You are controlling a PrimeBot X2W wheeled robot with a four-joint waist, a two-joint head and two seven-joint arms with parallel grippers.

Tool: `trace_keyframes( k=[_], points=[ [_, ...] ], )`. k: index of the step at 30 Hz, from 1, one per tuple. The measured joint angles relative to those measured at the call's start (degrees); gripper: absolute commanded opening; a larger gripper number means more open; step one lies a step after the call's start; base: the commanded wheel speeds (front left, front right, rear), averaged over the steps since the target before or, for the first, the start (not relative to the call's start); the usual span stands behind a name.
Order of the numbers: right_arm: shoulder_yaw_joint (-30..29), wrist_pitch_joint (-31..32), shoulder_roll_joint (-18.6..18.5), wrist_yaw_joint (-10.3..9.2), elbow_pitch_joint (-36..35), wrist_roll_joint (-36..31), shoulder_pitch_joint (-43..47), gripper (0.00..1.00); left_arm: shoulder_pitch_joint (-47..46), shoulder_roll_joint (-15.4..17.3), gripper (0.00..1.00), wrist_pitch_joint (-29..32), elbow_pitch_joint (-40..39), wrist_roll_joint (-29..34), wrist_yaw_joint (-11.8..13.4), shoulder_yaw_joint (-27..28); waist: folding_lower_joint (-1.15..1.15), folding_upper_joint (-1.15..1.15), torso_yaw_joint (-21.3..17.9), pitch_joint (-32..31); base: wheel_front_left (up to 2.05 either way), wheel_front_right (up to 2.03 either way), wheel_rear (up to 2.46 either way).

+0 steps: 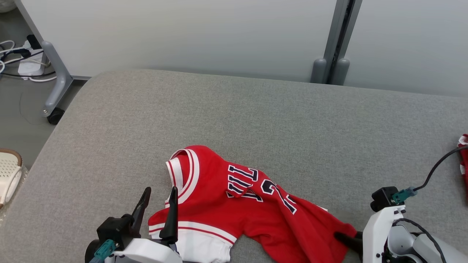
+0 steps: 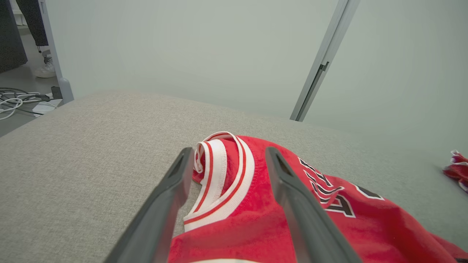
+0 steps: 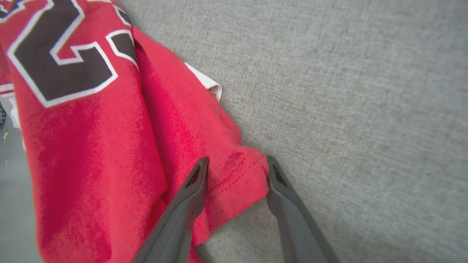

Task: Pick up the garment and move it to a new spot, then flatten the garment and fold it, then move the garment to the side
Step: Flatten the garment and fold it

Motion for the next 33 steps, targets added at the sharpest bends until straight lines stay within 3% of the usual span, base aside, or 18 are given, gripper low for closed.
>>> trace_keyframes(
  k=[1, 9, 19, 26, 33],
  points=[
    [0.3, 0.0, 0.0, 0.00, 0.2, 0.1, -0.1, 0.00, 0.0, -0.1, 1.00, 0.0, 0.1, 0.0, -0.3, 0.1, 0.00, 0.00, 0.1, 0.1, 0.00, 0.00, 0.00],
    [1.0, -5.5, -0.3, 0.01, 0.1, 0.8, -1.7, 0.00, -0.1, -1.0, 1.00, 0.0, 0.3, 1.0, -0.8, 1.0, 0.00, 0.00, 0.2, 0.6, 0.00, 0.00, 0.00],
    [-1.7, -9.5, -6.0, 0.01, 0.6, -0.7, -14.5, 0.00, -2.9, -2.2, 1.00, -0.1, -2.4, 2.9, -1.2, 1.1, 0.00, 0.00, -0.5, 5.9, 0.00, 0.00, 0.00],
    [-4.4, -12.8, -9.5, 0.01, 5.1, -1.5, -24.9, 0.00, -6.4, -2.7, 1.00, -0.1, -4.2, 3.9, -1.0, -0.3, 0.00, 0.00, 0.3, 13.0, 0.00, 0.00, 0.00],
    [-5.3, -17.9, -9.7, 0.01, 12.4, -2.4, -32.0, 0.00, -8.8, -2.9, 1.00, -0.1, -5.4, 3.0, 0.1, -2.8, 0.00, 0.00, 2.6, 18.2, 0.00, 0.00, 0.00]
  ],
)
